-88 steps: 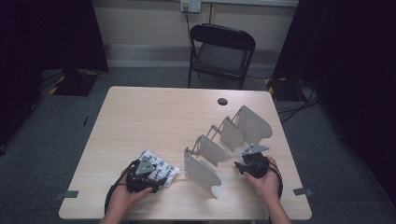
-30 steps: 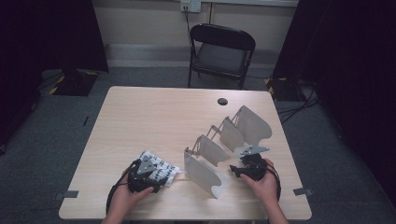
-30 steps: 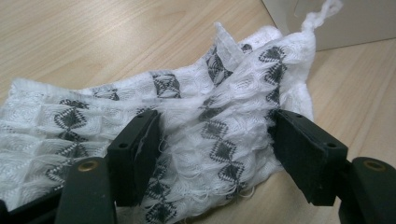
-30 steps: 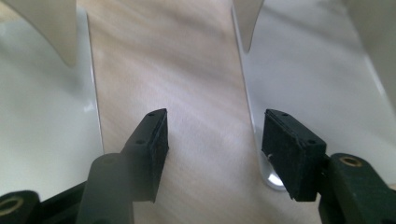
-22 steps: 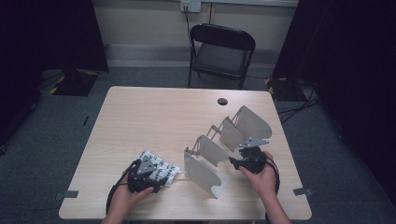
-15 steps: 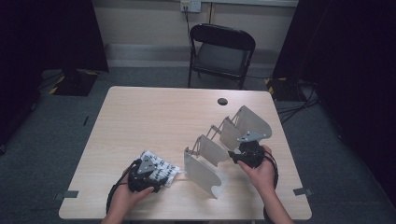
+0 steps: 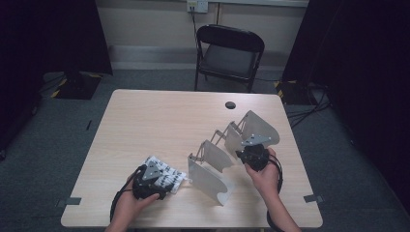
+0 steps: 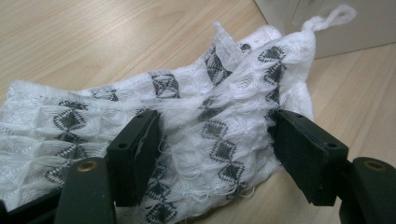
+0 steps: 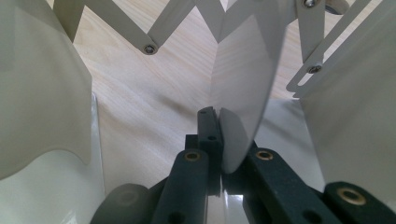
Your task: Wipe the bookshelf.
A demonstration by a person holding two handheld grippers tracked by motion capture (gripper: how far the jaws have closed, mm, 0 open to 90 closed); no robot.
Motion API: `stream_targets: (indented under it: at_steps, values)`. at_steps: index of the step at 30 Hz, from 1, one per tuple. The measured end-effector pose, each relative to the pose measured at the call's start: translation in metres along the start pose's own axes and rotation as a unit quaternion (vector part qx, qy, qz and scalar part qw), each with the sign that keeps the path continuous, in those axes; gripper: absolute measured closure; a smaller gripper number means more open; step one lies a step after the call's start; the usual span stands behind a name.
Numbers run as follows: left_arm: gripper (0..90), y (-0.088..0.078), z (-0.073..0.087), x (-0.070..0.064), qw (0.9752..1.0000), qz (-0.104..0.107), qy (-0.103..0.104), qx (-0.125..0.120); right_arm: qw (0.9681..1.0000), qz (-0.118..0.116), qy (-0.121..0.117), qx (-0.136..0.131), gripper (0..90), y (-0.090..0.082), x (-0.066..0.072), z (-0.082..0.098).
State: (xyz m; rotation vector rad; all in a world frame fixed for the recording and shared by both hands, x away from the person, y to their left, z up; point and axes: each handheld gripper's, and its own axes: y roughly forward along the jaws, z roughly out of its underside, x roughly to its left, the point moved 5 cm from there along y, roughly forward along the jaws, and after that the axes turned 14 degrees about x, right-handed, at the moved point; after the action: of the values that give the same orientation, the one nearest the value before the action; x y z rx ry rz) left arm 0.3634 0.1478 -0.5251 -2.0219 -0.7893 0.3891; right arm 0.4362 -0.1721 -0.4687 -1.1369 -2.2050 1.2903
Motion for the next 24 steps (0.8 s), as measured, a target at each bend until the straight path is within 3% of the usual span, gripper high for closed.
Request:
stream_targets:
  at_steps: [12,20,24]
  values:
    - [30.5,-0.005,-0.008,-0.006,0.9996,-0.01,0.021,0.019,1.0,0.001,-0.004,-0.003,88.5,0.0,0.0,0.0]
    - [29.5,-0.015,-0.02,-0.006,0.9999,-0.004,0.012,0.003,1.0,-0.004,0.005,-0.004,89.1,-0.001,0.0,-0.001]
    - [29.4,-0.016,-0.028,-0.011,0.9997,-0.002,0.026,0.0,1.0,-0.002,0.002,-0.001,89.1,-0.002,0.0,-0.002]
